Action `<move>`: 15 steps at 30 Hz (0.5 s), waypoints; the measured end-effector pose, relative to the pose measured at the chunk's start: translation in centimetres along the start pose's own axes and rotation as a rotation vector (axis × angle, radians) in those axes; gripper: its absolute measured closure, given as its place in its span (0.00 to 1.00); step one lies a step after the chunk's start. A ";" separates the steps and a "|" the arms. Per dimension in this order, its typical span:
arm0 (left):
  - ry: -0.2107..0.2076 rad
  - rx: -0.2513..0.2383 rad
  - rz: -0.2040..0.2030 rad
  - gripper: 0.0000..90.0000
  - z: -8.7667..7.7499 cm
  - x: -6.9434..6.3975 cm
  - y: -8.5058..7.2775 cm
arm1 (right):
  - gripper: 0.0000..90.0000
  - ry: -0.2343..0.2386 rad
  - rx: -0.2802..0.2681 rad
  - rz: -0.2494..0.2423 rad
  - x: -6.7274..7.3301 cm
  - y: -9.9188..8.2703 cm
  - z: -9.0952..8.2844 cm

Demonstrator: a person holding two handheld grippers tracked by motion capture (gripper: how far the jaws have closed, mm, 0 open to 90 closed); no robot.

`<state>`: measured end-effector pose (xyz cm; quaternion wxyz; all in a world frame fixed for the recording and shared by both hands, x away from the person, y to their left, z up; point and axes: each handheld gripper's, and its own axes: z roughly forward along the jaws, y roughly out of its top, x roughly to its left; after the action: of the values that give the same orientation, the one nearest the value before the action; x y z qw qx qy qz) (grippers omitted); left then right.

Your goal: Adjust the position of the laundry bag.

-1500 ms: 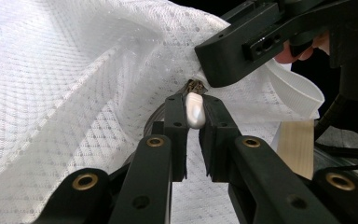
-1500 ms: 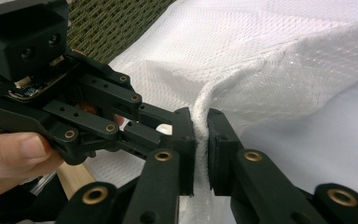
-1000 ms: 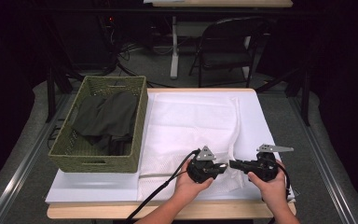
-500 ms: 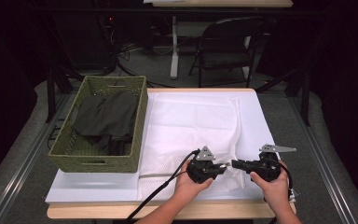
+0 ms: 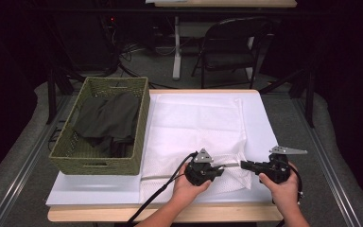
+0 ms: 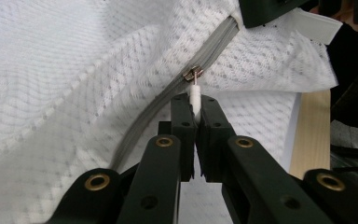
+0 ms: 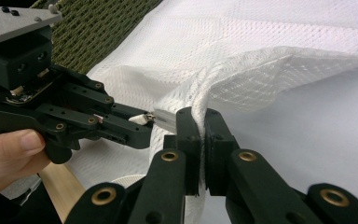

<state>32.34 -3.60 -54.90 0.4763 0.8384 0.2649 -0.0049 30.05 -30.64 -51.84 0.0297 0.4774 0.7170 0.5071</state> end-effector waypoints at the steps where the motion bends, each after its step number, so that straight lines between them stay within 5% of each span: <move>1: 0.001 -0.002 -0.007 0.97 0.0 0.0 -0.1 | 0.97 0.000 0.002 -0.001 0.0 0.0 0.0; 15: -0.012 0.002 -0.032 0.97 -0.4 0.1 -0.2 | 0.97 -0.025 0.001 -0.009 -0.2 -0.2 0.0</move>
<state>32.29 -3.16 -54.85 0.4767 0.8346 0.2754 -0.0177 30.08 -30.83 -52.06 0.0406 0.4806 0.7188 0.5007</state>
